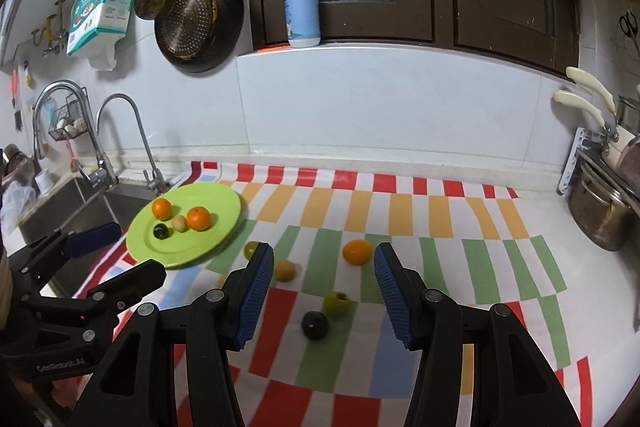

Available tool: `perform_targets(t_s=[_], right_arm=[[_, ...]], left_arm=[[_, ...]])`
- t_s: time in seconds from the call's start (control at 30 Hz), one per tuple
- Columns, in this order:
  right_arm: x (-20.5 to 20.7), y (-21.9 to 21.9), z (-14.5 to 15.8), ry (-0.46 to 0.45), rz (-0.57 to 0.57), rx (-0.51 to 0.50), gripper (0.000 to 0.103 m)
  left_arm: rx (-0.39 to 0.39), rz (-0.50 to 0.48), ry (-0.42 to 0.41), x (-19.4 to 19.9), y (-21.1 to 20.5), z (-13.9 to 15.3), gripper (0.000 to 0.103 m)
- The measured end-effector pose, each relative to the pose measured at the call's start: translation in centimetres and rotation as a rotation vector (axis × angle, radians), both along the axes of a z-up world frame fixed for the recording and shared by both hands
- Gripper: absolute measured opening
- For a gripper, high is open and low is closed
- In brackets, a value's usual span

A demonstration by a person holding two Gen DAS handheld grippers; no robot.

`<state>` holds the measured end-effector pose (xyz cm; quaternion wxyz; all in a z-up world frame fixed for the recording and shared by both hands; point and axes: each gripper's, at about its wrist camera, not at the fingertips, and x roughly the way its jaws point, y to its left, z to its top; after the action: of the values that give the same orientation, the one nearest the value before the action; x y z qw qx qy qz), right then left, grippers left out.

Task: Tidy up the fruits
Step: 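Withdraw both grippers from the plate toward the remaining fruits, then grasp a brown round fruit with the left gripper while the right gripper grasps a large orange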

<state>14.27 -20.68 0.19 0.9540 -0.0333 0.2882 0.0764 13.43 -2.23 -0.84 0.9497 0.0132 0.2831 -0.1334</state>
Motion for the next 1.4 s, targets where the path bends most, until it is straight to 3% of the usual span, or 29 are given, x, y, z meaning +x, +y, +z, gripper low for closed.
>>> perform_targets(t_s=[0.47, 0.93, 1.4], right_arm=[[2.4, -2.8, -2.6, 0.051, -0.074, 0.006, 0.054], [5.9, -4.9, -6.8, 0.195, -0.166, 0.044, 0.053], [8.6, -5.9, -10.4, 0.309, -0.201, 0.083, 0.053]], left_arm=[[0.051, -0.026, 0.049, 3.5, -2.0, -2.3, 0.079], [0.073, -0.092, 0.146, 7.9, -3.4, -6.1, 0.072], [0.092, -0.167, 0.225, 11.3, -4.8, -9.0, 0.056]])
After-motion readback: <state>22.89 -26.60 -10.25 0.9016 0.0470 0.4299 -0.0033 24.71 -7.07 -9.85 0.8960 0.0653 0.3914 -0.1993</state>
